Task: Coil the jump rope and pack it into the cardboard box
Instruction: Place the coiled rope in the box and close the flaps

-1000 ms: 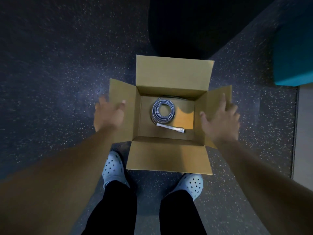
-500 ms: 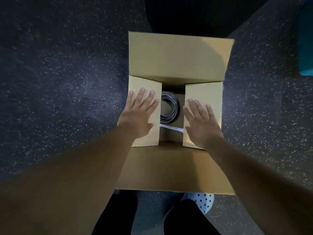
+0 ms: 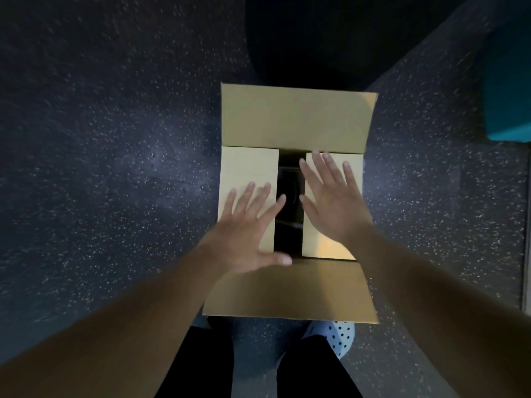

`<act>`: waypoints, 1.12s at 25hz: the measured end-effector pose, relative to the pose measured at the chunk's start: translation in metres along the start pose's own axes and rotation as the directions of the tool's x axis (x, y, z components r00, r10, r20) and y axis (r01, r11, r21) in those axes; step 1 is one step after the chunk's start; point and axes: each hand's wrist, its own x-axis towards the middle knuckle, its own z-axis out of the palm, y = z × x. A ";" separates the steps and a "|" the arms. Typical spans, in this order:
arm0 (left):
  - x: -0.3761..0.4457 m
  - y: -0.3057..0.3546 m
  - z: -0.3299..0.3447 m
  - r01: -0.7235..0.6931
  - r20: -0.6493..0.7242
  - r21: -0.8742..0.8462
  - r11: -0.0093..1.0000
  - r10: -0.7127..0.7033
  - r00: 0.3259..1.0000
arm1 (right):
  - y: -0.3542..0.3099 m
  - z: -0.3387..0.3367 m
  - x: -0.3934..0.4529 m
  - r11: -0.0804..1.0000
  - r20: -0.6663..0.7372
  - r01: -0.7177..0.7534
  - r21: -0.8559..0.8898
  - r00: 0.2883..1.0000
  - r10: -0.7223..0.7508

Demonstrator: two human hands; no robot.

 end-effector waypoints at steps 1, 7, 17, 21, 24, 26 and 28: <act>-0.006 0.009 -0.002 -0.044 0.074 -0.039 0.998 0.047 0.996 | 0.002 -0.012 0.012 1.000 -0.024 -0.014 0.003 1.000 0.014; -0.006 0.041 0.021 -0.368 0.220 0.150 0.918 0.332 0.917 | 0.001 -0.055 0.099 0.994 -0.115 -0.081 -0.074 0.991 0.073; 0.003 0.020 -0.026 0.186 -0.464 0.316 0.931 -0.019 0.885 | -0.015 -0.079 0.053 0.997 -0.249 -0.032 0.065 0.967 0.047; 0.020 0.018 -0.030 0.203 -0.425 0.381 0.902 -0.024 0.905 | -0.015 -0.030 -0.025 0.997 -0.071 0.023 0.071 0.997 -0.018; 0.035 0.009 -0.009 0.154 -0.287 0.348 0.925 -0.052 0.957 | -0.010 0.013 -0.037 1.000 0.044 0.008 -0.013 0.999 -0.007; 0.044 -0.001 0.009 0.149 -0.206 0.295 0.944 -0.089 0.975 | -0.005 0.033 -0.029 0.998 0.037 0.018 -0.053 0.999 -0.016; 0.049 -0.010 0.030 0.158 -0.196 0.311 0.937 -0.099 0.975 | 0.000 0.050 -0.021 0.993 0.032 0.057 -0.101 0.998 -0.054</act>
